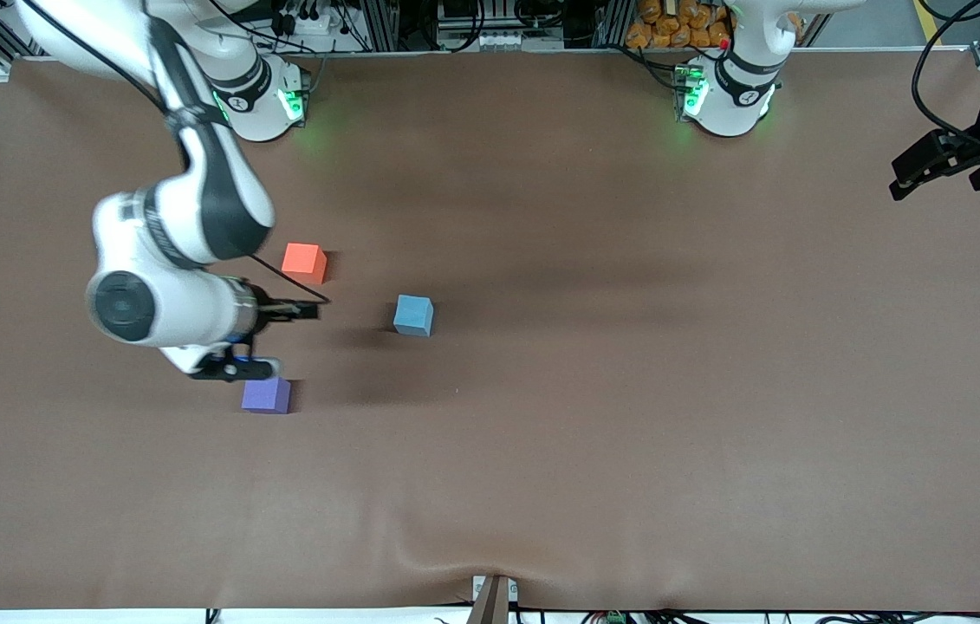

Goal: Place blue block between orange and purple blocks
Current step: 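Reach the right gripper to the light-blue cube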

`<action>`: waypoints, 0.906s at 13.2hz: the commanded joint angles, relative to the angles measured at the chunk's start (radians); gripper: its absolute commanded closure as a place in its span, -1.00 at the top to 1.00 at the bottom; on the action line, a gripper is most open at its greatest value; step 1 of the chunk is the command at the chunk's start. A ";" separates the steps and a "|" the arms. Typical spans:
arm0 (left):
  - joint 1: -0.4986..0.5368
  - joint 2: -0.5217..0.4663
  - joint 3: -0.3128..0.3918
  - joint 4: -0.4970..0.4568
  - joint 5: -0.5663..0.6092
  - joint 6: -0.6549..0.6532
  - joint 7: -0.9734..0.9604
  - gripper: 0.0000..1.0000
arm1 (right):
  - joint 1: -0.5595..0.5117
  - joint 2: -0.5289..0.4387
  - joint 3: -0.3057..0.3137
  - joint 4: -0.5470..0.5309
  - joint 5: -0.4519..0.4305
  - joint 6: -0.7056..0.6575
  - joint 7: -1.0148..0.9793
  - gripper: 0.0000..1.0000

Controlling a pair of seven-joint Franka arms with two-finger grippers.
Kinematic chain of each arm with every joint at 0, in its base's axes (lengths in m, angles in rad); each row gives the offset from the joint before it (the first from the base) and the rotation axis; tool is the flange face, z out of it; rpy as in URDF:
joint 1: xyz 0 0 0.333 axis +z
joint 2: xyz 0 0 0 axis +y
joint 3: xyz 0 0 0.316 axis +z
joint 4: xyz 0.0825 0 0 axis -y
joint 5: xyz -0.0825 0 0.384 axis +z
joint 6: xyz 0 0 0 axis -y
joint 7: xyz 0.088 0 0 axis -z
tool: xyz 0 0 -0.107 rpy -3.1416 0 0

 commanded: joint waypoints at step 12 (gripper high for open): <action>0.014 0.000 -0.060 0.002 0.014 -0.001 -0.057 1.00 | 0.306 0.175 -0.016 -0.125 0.058 0.436 0.246 1.00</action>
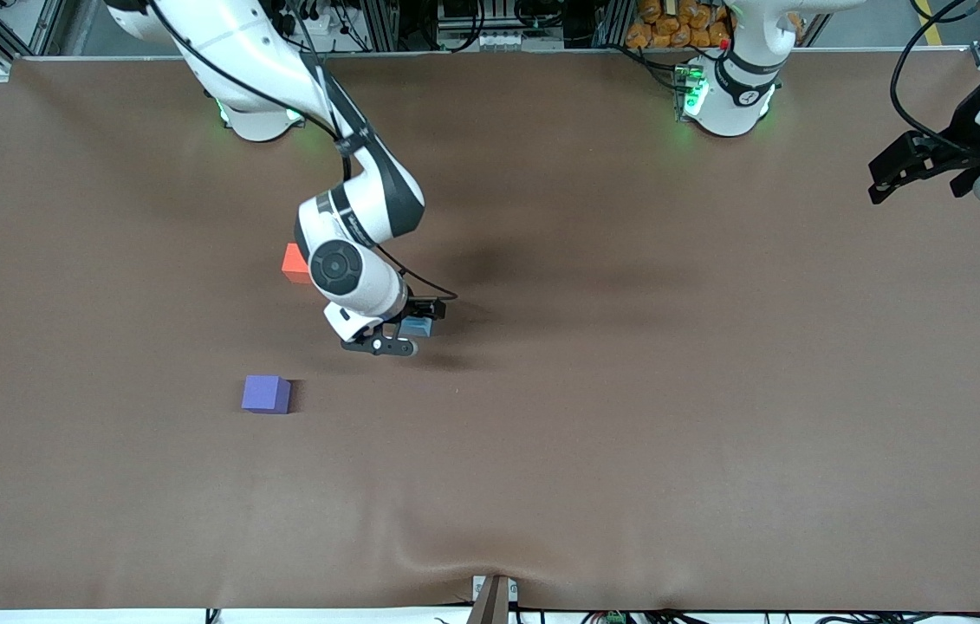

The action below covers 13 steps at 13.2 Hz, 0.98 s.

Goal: Place blue block between orange and purple blocks
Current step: 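Close the right gripper on the light-blue cube and lift it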

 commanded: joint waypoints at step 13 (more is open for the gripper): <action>0.092 -0.017 -0.001 -0.015 0.004 0.019 0.001 1.00 | -0.166 -0.201 -0.063 -0.018 -0.028 -0.203 -0.162 -0.68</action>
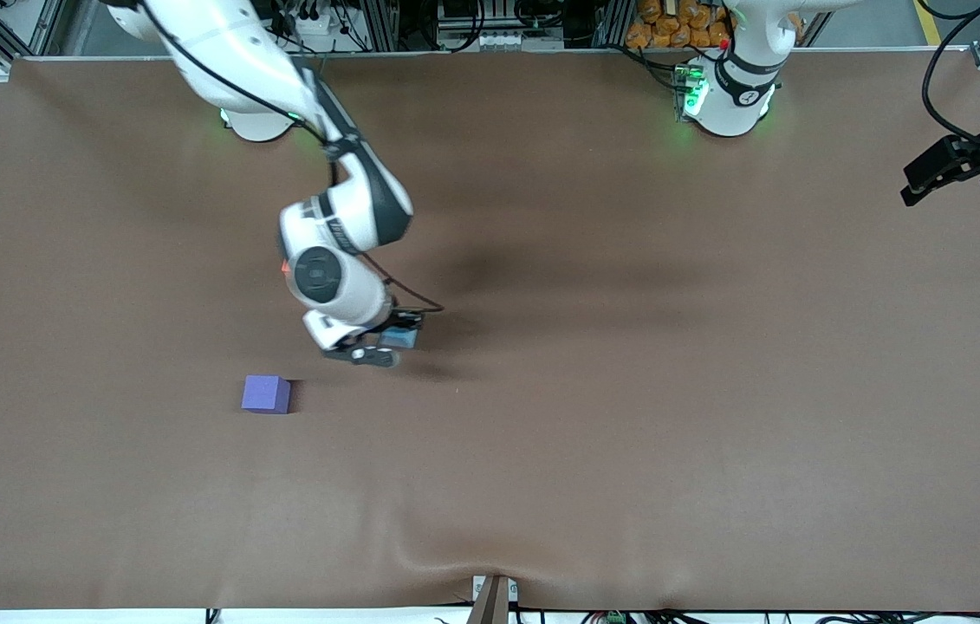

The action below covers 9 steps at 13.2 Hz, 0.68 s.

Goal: Place blue block between orange and purple blocks
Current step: 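Close the right gripper on the light-blue cube and lift it, then set the light-blue cube between the orange and purple cubes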

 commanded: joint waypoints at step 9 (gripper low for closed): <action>0.014 -0.015 -0.012 -0.010 0.003 0.011 0.002 1.00 | -0.246 -0.100 0.007 -0.189 -0.101 0.003 -0.279 -0.65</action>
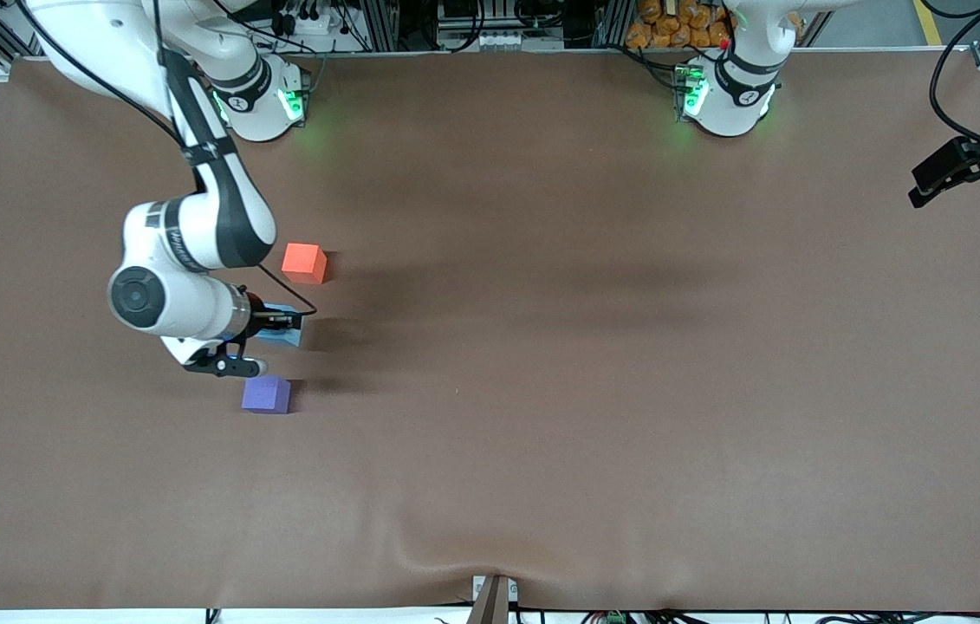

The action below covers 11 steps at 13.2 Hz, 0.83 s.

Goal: Place blue block between orange and purple blocks
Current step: 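Set the light-blue cube between the orange and purple cubes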

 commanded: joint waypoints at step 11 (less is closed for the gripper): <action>0.008 -0.012 -0.008 -0.009 0.003 0.010 0.016 1.00 | -0.056 0.083 0.008 -0.024 0.033 0.083 -0.106 -0.44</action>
